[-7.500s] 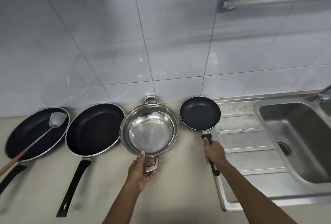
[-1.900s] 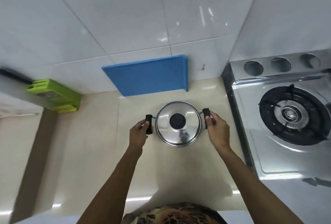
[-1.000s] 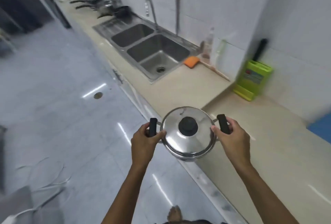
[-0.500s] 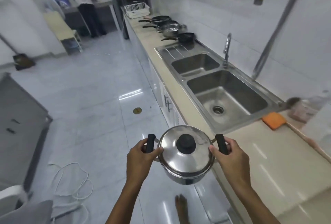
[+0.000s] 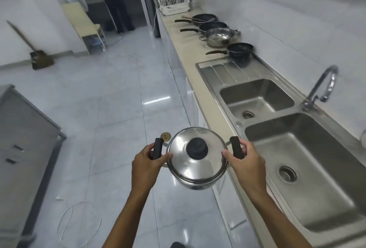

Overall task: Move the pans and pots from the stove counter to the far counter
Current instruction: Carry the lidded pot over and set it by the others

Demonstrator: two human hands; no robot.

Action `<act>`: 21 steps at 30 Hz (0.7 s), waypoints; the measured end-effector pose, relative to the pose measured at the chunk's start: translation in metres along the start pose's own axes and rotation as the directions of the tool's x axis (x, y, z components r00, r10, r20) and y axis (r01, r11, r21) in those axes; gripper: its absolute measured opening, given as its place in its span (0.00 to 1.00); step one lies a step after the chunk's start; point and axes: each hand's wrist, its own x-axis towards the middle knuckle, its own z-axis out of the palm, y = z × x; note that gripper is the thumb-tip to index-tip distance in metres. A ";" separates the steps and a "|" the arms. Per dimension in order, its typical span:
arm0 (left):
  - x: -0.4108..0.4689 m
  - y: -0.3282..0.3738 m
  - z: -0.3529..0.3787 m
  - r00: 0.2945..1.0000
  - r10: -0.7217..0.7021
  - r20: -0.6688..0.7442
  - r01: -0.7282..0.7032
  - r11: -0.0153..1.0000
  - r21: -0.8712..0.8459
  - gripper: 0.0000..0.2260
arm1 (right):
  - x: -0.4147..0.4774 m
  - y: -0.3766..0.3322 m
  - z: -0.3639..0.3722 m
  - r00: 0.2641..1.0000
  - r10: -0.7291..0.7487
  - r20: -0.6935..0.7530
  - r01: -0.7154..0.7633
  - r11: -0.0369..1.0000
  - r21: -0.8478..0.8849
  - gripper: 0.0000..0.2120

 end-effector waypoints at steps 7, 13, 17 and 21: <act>0.201 0.019 0.014 0.999 0.003 0.043 -0.004 1.000 0.019 0.17 | 0.157 -0.030 0.108 0.997 0.042 -0.060 -0.042 0.999 -0.001 0.21; 0.384 0.056 0.027 0.992 0.045 0.117 -0.052 0.997 0.056 0.25 | 0.289 -0.071 0.192 0.988 0.084 -0.127 -0.084 0.996 0.007 0.23; 0.492 0.086 0.046 0.981 0.087 0.176 -0.104 0.991 0.090 0.25 | 0.370 -0.089 0.233 0.980 0.112 -0.165 -0.113 0.994 0.003 0.22; 0.604 0.107 0.084 0.957 0.141 0.254 -0.175 0.978 0.118 0.25 | 0.464 -0.092 0.273 0.969 0.139 -0.207 -0.142 0.990 -0.001 0.21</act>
